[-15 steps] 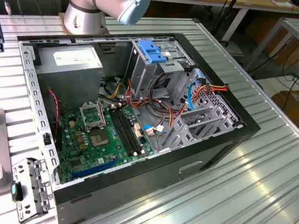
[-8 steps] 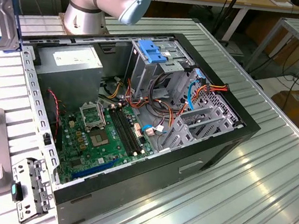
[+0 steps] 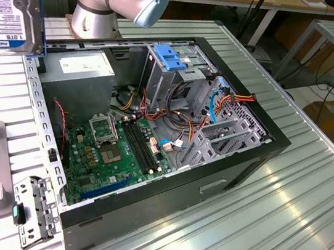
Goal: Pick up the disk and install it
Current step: 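Pick up the disk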
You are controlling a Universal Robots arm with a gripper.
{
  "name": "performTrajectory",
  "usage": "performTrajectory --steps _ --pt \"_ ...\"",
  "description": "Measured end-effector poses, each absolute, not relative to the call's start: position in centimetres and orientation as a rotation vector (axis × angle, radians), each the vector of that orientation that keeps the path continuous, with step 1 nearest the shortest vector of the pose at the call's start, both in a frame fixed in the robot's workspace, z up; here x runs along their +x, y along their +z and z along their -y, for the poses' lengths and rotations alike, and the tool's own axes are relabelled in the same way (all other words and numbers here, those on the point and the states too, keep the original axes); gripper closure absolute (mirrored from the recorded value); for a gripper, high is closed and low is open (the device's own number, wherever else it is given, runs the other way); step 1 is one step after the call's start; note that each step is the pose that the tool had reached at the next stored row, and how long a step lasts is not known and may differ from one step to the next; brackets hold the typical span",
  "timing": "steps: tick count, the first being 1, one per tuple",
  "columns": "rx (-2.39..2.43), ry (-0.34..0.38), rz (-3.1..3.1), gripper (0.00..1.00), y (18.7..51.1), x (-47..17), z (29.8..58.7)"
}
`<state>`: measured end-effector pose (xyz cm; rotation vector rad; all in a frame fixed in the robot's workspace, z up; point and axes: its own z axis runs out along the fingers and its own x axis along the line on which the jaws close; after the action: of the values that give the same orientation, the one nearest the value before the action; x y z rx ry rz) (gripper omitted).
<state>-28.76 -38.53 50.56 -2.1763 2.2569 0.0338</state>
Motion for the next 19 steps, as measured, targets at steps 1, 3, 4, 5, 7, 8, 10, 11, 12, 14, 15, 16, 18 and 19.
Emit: performTrajectory --steps 1,3,4,5,7,8,10,11,12,14,15,16,18,19 --pt "-2.176 0.034 -2.257 0.63 50.6 -28.4 38.5" --pt "-2.176 0.034 -2.257 0.63 50.6 -27.7 38.5" --pt "-2.177 0.034 -2.257 0.63 50.6 -27.4 38.5" --pt "-2.177 0.034 -2.257 0.63 50.6 -27.1 38.5" --pt "-2.176 0.034 -2.257 0.63 50.6 -26.4 38.5" --pt "-2.176 0.034 -2.257 0.63 50.6 -26.0 38.5" --pt "-2.177 0.034 -2.257 0.63 50.6 -24.7 38.5" --pt "-2.177 0.034 -2.257 0.63 50.6 -24.4 38.5" --pt "-2.177 0.034 -2.257 0.63 50.6 -24.0 38.5" --pt "-2.177 0.034 -2.257 0.63 50.6 -23.0 38.5" --pt "-2.177 0.034 -2.257 0.63 50.6 -22.5 38.5" --pt "-2.176 0.034 -2.257 0.63 50.6 -21.9 38.5" --pt "-2.177 0.034 -2.257 0.63 50.6 -21.2 38.5" --pt "-2.177 0.034 -2.257 0.63 50.6 -20.8 38.5"
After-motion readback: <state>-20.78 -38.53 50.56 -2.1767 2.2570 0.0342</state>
